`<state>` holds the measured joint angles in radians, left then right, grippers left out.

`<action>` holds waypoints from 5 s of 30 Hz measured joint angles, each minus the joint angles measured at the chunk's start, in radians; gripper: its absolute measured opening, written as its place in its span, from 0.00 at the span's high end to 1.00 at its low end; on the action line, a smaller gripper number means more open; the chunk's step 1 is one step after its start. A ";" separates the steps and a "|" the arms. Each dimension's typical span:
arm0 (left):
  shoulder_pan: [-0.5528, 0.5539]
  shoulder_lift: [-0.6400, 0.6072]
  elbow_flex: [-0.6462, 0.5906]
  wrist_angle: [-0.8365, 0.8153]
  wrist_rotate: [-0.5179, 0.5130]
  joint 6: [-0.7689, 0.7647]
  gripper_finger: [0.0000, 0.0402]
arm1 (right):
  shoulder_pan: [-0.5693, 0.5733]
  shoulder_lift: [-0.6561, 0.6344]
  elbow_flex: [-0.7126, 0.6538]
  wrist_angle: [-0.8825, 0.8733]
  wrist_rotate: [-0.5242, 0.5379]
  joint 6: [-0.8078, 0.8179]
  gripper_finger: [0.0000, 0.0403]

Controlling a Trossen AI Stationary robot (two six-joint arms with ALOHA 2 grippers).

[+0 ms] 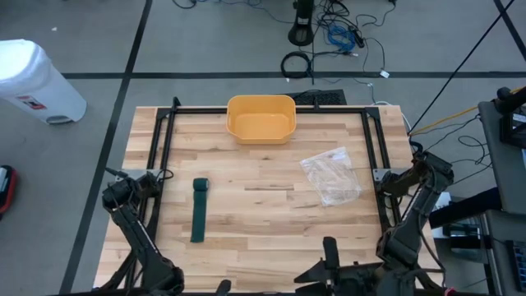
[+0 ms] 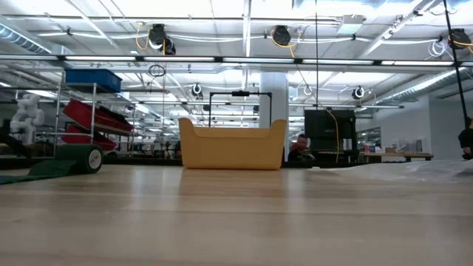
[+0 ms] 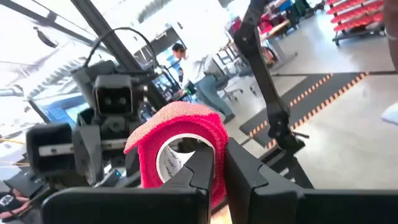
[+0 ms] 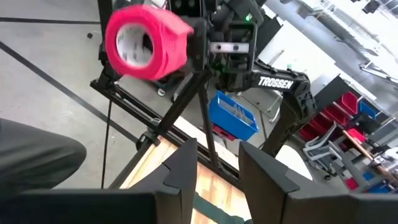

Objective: Roll bandage
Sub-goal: Roll the red bandage

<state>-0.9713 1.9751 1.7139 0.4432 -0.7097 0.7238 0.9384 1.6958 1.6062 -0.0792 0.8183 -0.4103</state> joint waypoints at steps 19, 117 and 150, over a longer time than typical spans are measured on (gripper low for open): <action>-0.009 0.000 0.017 -0.032 -0.006 0.000 0.93 | -0.001 0.055 0.001 0.167 -0.191 -0.100 0.62; 0.064 0.000 0.016 -0.336 -0.291 -0.084 0.93 | -0.283 -0.304 -0.422 -1.180 0.265 1.297 0.51; 0.324 0.002 -0.618 -0.616 -0.350 -1.457 0.93 | -0.164 -0.304 -0.300 -1.041 0.229 1.122 0.51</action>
<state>-0.6477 1.9770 1.0956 -0.1723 -1.0600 -0.7329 0.7742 1.3922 1.3060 -1.1201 1.0470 0.7120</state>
